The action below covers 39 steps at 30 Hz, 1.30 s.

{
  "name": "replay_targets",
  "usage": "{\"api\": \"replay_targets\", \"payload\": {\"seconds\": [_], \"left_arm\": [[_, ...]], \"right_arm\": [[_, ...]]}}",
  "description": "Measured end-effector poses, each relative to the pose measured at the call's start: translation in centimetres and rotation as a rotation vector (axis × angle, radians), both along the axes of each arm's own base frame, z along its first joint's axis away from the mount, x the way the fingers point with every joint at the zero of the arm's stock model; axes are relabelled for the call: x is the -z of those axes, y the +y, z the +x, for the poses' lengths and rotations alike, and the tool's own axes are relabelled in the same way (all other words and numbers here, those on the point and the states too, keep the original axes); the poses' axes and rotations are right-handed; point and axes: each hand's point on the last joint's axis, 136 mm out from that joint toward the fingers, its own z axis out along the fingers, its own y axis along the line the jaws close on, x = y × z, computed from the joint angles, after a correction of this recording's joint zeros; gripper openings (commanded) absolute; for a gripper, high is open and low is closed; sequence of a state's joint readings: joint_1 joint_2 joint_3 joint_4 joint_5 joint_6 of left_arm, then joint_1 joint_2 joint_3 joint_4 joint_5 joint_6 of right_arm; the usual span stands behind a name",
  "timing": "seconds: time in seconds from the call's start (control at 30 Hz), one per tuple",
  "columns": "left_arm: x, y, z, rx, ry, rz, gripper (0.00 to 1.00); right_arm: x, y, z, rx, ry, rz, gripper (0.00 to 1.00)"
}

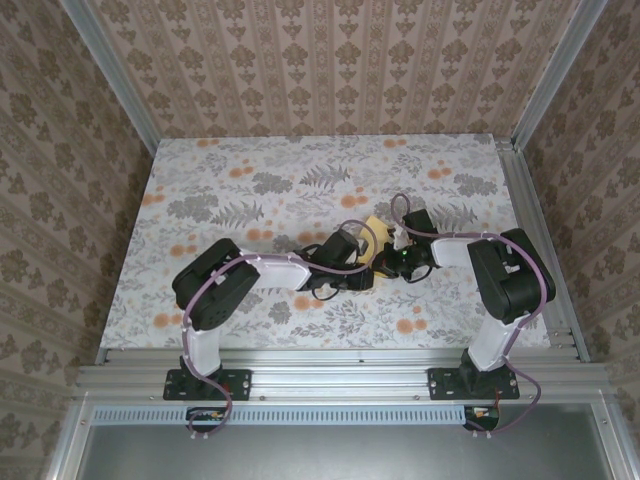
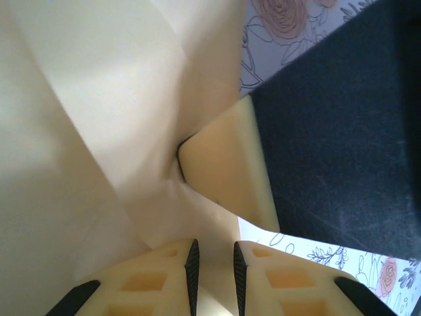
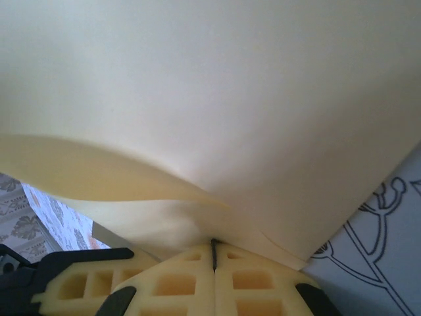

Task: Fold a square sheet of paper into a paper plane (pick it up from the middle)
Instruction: Fold the triangle a second time at the center of the table.

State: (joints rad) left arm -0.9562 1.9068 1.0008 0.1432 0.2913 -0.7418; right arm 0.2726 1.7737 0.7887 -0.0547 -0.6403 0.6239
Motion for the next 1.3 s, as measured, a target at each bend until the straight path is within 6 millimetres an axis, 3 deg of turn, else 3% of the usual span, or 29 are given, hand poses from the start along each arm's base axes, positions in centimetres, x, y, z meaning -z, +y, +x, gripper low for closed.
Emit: {"api": "replay_targets", "payload": {"seconds": [0.33,0.8,0.9,1.0,1.17,1.3], "left_arm": [[0.0,-0.2,-0.5,0.008,0.008,-0.007,0.25],[-0.1,0.0,-3.1,0.074,0.052,-0.026,0.25],[-0.8,0.4,-3.4,0.081,0.059,-0.043,0.25],[-2.9,0.8,-2.3,0.062,0.042,-0.086,0.25],[-7.1,2.2,1.1,-0.006,-0.024,-0.170,0.26],[-7.6,2.8,2.9,-0.036,-0.044,-0.177,0.26]], "right_arm": [[0.0,0.0,0.0,0.000,-0.008,0.002,0.05],[-0.1,-0.1,0.0,0.002,-0.013,-0.005,0.05],[-0.1,-0.2,-0.1,-0.004,-0.014,-0.012,0.05],[-0.1,-0.4,-0.3,-0.008,-0.013,-0.023,0.06],[-0.1,-0.6,-0.8,-0.012,-0.001,-0.036,0.08],[-0.2,-0.6,-1.0,-0.012,0.008,-0.038,0.10]]}}
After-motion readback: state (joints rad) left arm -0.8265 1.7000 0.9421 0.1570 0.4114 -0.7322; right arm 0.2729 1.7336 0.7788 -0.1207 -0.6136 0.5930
